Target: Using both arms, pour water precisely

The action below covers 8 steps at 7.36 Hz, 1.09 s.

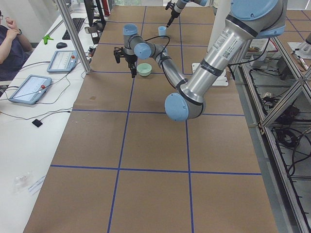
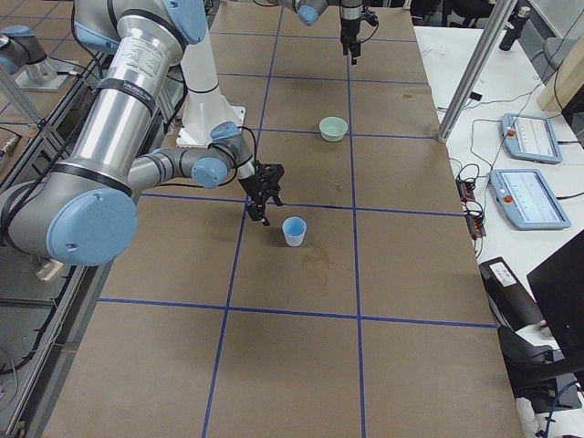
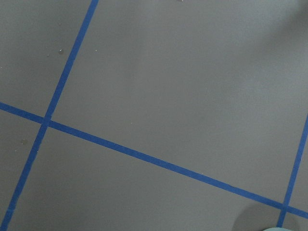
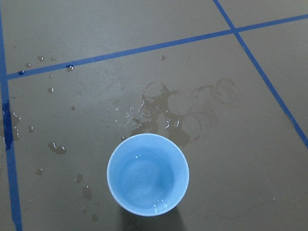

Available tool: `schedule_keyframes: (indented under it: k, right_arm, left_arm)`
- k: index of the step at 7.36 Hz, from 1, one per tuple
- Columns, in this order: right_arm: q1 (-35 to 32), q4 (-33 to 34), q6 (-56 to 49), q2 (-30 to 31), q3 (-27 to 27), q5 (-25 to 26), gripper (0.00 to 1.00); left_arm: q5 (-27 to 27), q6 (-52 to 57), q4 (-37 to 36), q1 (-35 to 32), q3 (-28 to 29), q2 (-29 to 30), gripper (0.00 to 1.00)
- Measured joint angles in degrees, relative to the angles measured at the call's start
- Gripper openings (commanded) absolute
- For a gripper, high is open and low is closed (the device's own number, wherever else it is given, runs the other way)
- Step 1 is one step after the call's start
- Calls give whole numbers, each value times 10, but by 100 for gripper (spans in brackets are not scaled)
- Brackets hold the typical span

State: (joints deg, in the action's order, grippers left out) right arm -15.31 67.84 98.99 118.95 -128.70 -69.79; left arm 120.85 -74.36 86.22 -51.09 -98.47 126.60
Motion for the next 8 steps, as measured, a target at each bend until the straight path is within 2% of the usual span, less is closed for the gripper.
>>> schedule_keyframes:
  k: [2,4,8]
  right_arm:
    - [62,0,52,-7,39,104,99]
    - [88,1,71,-25,78,181,98]
    - [99,7,74,-35,112,270,98]
  left_arm:
    - [0,0,0,1,-1,-9,100]
    - [0,0,0,2,-1,-12,100]
    - [0,0,1,4,-1,-12,100]
